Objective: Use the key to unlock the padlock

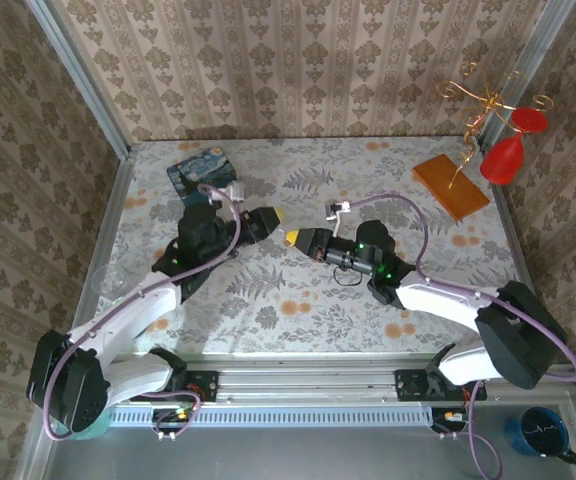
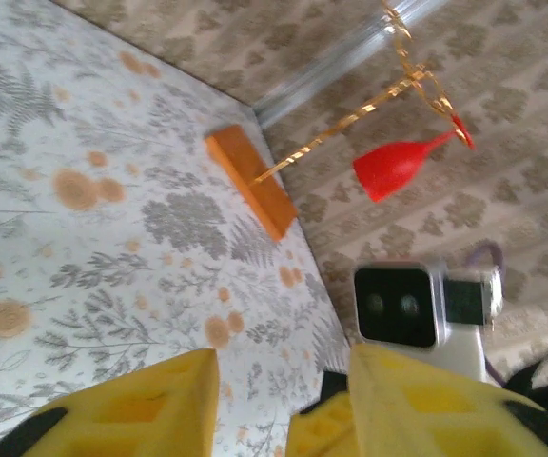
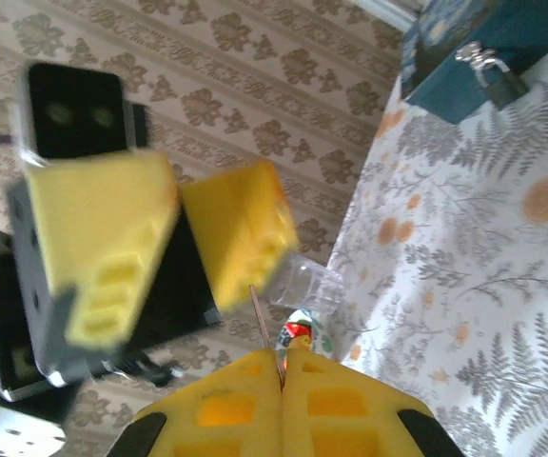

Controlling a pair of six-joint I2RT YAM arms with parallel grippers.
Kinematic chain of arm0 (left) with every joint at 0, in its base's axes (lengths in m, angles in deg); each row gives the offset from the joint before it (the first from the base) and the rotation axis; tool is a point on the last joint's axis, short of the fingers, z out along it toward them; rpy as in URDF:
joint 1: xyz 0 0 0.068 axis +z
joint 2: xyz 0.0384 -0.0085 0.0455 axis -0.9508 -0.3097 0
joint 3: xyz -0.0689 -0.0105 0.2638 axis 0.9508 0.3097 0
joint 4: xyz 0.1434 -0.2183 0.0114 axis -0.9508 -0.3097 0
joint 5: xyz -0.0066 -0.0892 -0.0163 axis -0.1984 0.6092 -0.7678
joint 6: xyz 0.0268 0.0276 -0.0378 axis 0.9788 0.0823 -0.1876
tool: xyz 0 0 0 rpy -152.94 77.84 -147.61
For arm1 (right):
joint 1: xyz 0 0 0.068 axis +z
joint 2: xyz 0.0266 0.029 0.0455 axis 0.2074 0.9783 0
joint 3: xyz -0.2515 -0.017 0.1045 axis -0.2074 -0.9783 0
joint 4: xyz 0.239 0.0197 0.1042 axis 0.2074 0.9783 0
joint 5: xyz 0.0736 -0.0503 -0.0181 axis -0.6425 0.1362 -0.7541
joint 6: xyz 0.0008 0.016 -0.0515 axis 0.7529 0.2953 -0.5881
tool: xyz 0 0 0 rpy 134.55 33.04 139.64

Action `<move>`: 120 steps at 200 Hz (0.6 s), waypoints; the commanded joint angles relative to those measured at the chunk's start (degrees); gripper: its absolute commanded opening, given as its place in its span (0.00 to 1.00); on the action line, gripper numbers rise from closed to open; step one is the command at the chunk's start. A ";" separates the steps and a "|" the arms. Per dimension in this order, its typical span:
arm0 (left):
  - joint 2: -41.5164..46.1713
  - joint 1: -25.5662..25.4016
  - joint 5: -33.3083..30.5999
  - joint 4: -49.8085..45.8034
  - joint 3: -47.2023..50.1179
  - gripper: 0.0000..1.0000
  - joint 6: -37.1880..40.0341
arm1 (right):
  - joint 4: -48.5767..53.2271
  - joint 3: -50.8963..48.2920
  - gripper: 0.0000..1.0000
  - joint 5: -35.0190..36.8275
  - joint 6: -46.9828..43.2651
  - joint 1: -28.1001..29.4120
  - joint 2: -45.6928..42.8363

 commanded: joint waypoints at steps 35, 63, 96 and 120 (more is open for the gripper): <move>-8.06 8.60 -19.97 -35.69 -15.84 0.61 18.49 | 21.87 -1.07 0.00 12.89 -10.74 0.82 -12.17; -14.57 12.11 -25.14 -36.05 -18.50 0.66 19.50 | 29.59 -2.70 0.00 16.38 -14.82 1.99 -18.34; -23.06 14.43 -27.22 -33.35 -21.53 0.69 19.29 | 32.92 -6.21 0.00 17.88 -15.90 2.10 -24.06; -31.03 15.24 -28.10 -33.83 -25.92 0.71 19.63 | 31.95 -8.53 0.00 16.81 -16.18 2.21 -25.59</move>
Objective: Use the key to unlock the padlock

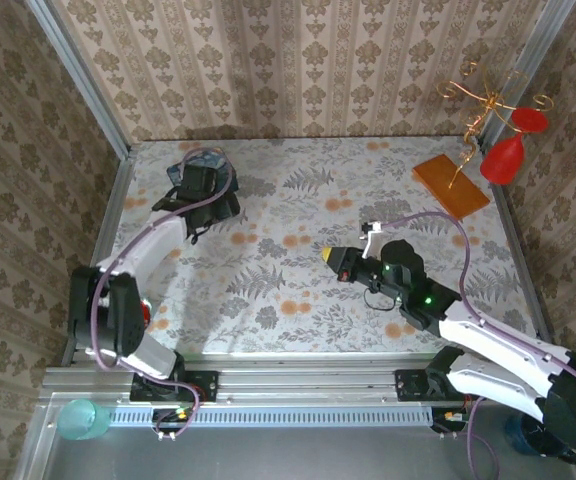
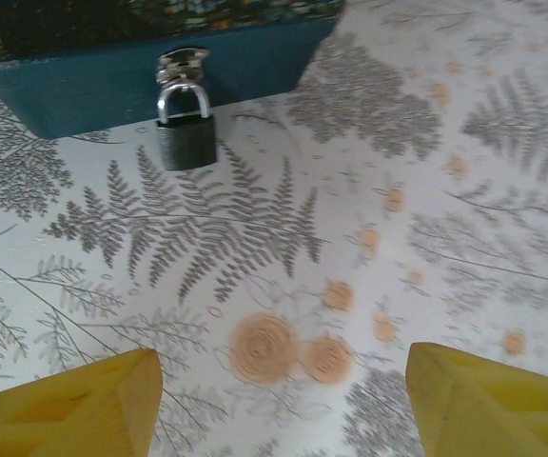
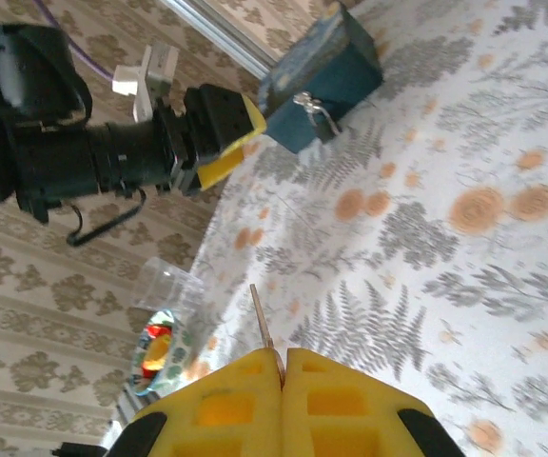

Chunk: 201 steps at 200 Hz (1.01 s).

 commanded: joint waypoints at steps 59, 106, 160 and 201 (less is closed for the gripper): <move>-19.34 2.13 -7.75 -0.14 -14.17 0.74 3.97 | 0.49 -3.61 0.00 -0.67 -5.33 0.42 -0.74; -24.46 3.71 -9.12 3.76 -15.62 0.76 3.95 | -2.50 -5.04 0.00 -0.34 -7.74 0.42 -1.00; -28.58 5.41 -6.36 5.29 -18.11 0.70 2.37 | -3.12 -5.06 0.00 -0.13 -10.80 0.32 -0.07; -30.87 5.65 -6.15 5.16 -20.26 0.69 1.89 | -4.66 -5.04 0.00 -0.25 -11.28 0.24 1.04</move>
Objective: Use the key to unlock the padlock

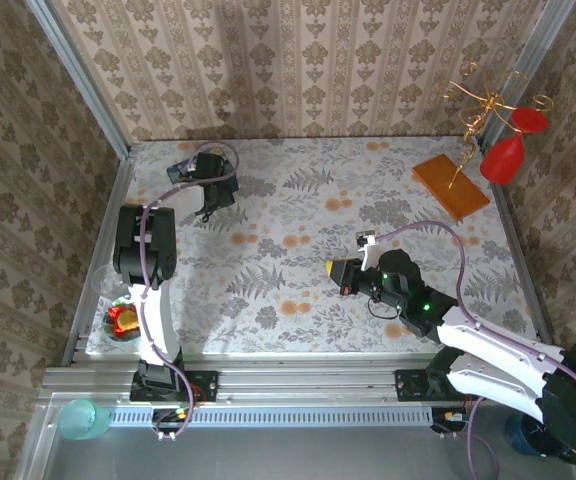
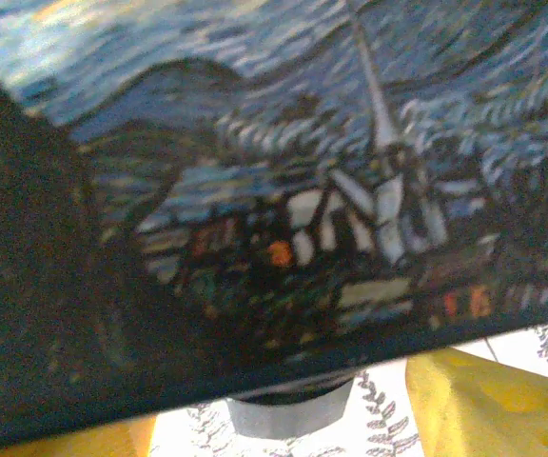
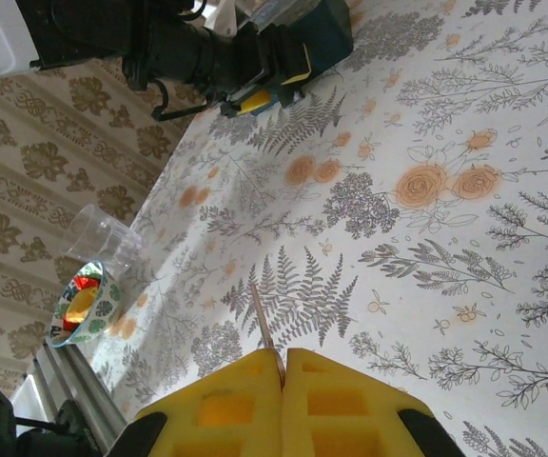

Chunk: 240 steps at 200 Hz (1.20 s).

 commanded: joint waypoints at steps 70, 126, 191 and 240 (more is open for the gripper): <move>-4.33 0.67 0.99 -0.76 -4.12 0.57 -2.28 | 0.28 -0.18 0.00 3.22 -2.67 -0.39 -2.42; -3.40 0.69 0.83 -0.93 -2.83 0.39 -2.62 | 5.66 -0.19 0.00 7.05 -0.79 -1.01 -6.33; 1.03 -0.53 1.52 -0.37 2.19 0.27 -1.91 | 13.45 0.27 0.00 13.05 5.27 -1.33 -8.95; 7.11 -4.06 2.12 2.07 11.27 0.25 -2.39 | 11.46 -1.36 0.00 11.65 11.04 -1.34 -7.74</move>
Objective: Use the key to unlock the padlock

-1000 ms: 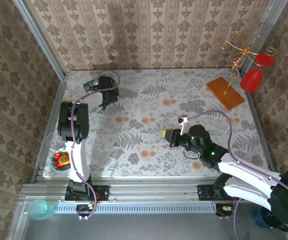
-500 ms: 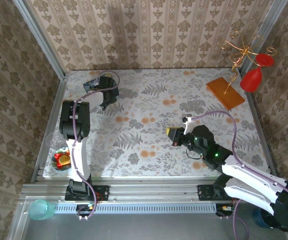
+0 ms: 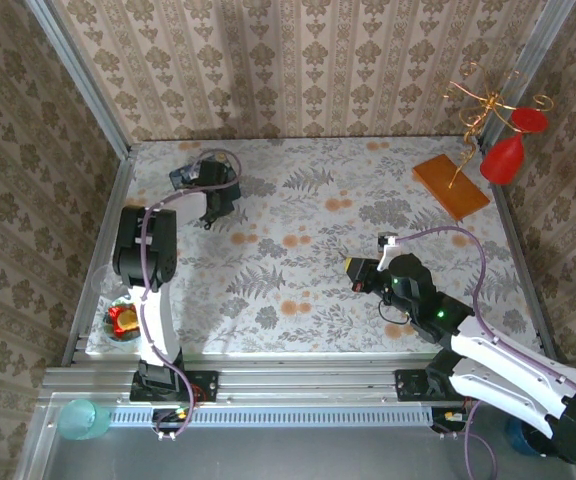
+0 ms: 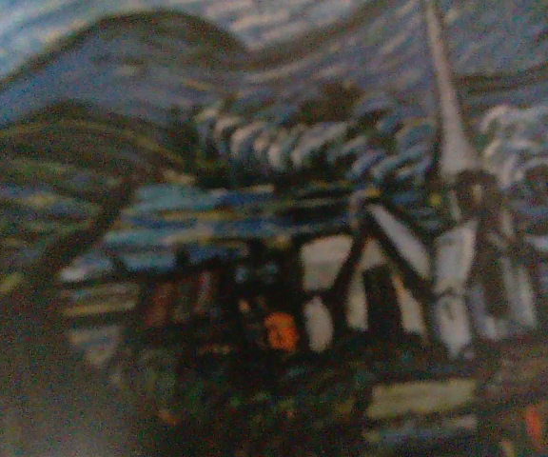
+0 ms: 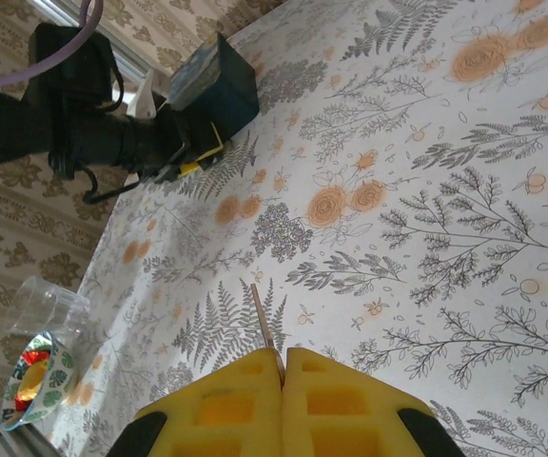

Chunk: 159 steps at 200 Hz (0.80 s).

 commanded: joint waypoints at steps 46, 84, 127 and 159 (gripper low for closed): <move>10.83 -8.09 1.49 -0.87 11.95 0.23 -1.78 | 1.66 -0.25 0.00 0.73 6.43 -0.21 3.47; 14.06 -17.10 0.75 -2.45 14.54 0.24 -4.89 | 6.32 0.90 0.00 1.44 6.47 -0.18 5.25; 20.27 -25.81 -1.60 -2.39 20.24 0.24 -8.62 | 6.32 0.13 0.00 0.67 8.50 -0.26 5.48; 22.81 -31.88 -3.26 1.89 25.29 0.23 -13.96 | 6.56 0.91 0.00 0.06 9.08 -0.12 6.35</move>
